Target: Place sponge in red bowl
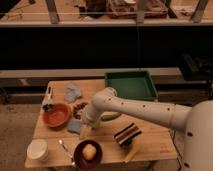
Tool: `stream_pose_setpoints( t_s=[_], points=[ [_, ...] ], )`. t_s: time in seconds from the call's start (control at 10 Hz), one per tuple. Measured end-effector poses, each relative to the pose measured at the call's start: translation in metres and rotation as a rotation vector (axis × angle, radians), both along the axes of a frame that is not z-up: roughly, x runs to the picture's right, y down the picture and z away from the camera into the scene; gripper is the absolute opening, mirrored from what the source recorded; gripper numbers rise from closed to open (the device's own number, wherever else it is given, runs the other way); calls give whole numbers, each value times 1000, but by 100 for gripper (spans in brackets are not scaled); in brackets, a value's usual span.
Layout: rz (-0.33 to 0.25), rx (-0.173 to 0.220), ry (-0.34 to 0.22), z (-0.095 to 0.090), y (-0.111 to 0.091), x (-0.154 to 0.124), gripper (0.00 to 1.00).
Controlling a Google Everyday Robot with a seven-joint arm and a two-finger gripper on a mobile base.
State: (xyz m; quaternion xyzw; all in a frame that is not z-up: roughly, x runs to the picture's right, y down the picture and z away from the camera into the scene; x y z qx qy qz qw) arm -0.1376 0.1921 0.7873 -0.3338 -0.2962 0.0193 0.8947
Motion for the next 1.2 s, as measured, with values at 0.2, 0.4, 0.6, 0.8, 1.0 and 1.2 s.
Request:
stream_pose_setpoints(
  t_s=[0.2,0.4,0.6,0.8,1.0,1.2],
  points=[
    [-8,-21,20,7,10,1,80],
    [-9,-36,40,14,17,7,80],
    [-22,-45,54,20,21,8,80],
    [-46,-53,63,25,26,6,80],
    [-61,-61,70,30,31,9,75],
    [-73,-65,82,34,32,12,53]
  ],
)
